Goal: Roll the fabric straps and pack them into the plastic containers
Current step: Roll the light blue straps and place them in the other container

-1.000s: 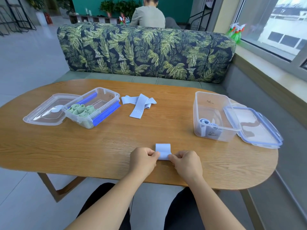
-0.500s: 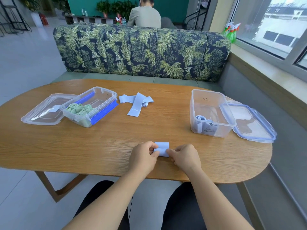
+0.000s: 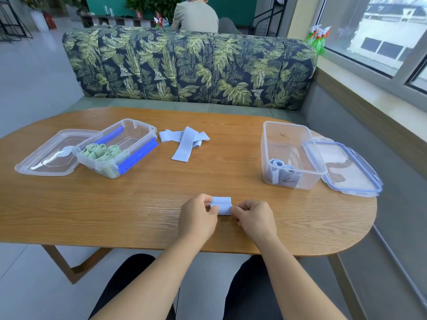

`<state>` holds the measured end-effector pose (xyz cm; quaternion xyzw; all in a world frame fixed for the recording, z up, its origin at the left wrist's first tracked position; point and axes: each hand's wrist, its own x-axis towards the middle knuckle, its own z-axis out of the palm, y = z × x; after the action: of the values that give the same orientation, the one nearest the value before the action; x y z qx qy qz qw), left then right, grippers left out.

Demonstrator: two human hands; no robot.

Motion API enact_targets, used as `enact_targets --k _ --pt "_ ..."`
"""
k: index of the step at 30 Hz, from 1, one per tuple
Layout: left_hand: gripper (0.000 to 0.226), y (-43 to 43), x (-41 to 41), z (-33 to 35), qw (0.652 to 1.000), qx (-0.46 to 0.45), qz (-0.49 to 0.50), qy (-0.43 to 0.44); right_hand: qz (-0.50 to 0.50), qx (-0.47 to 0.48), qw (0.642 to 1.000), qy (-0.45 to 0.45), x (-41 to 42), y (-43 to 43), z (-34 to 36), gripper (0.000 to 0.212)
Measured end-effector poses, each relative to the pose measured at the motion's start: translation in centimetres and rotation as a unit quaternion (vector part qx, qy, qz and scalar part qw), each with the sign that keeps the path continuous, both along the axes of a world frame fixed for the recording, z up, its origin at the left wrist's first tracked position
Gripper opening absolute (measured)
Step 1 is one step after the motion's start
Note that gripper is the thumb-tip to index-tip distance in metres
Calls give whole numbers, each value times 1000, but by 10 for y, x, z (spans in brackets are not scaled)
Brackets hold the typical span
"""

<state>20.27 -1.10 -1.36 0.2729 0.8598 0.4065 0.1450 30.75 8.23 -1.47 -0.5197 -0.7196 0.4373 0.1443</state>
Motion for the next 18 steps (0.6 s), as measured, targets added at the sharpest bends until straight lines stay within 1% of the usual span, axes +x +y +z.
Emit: enact_targets --k 4,7,10,15,18 --pt "29 3 -3 1 1000 -10 -2 8 -6 -33 999 15 -6 6 1 18" --pt "28 5 -4 2 998 -39 -20 37 -9 -42 999 13 -9 9 2 19" --pt "29 6 -6 2 997 -47 -33 51 -7 -49 999 10 -11 11 3 20" --pt "21 7 -13 7 999 -29 -20 9 -8 -54 998 6 -14 14 4 28" --pt "23 11 -20 11 998 -46 -34 -5 -8 -55 998 8 -13 14 4 34"
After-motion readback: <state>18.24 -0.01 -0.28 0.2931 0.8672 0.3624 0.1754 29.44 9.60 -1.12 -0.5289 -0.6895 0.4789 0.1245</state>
